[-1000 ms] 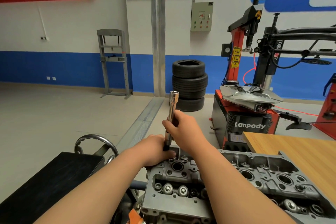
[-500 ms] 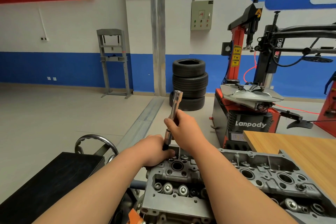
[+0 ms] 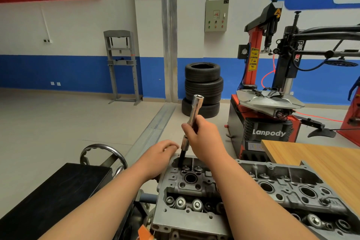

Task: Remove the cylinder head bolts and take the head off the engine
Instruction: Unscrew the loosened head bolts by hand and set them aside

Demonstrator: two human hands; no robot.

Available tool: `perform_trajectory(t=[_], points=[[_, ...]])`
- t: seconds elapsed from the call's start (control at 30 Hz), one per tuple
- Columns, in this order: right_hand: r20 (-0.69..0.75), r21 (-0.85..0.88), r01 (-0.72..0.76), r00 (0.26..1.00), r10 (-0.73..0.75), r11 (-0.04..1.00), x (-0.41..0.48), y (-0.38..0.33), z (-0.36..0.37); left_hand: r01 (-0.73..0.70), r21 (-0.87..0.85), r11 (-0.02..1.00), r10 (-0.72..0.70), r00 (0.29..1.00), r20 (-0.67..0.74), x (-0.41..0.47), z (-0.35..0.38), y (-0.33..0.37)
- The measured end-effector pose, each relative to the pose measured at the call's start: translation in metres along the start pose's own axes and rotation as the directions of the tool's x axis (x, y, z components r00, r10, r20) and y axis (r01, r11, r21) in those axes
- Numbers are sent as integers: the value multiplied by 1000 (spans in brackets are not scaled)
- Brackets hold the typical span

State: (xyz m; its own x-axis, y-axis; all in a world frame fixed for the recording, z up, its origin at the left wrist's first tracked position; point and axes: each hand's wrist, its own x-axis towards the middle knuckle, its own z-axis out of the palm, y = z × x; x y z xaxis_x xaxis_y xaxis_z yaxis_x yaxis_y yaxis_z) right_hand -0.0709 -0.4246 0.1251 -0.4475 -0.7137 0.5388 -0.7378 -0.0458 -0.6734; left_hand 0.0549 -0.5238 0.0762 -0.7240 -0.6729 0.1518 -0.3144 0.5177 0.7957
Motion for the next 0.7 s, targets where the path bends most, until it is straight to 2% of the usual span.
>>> perform_trajectory(t=[0.1, 0.23, 0.37, 0.53, 0.7], points=[[-80, 114, -80, 993, 90, 990, 1, 2, 0, 26, -72, 997, -28, 999, -27, 4, -2, 1], [-161, 110, -117, 978, 134, 987, 3, 8, 0, -12, -86, 996, 10, 1000, -20, 16, 2, 6], [-170, 99, -213, 959, 227, 972, 5, 17, 5, 28, -129, 991, -30, 999, -13, 32, 15, 6], [-199, 100, -192, 957, 209, 976, 11, 26, 14, 110, -160, 981, -105, 994, 40, 58, 28, 9], [-256, 136, -195, 940, 225, 971, 17, 33, 19, 121, -230, 966, -95, 988, 119, 76, 32, 11]])
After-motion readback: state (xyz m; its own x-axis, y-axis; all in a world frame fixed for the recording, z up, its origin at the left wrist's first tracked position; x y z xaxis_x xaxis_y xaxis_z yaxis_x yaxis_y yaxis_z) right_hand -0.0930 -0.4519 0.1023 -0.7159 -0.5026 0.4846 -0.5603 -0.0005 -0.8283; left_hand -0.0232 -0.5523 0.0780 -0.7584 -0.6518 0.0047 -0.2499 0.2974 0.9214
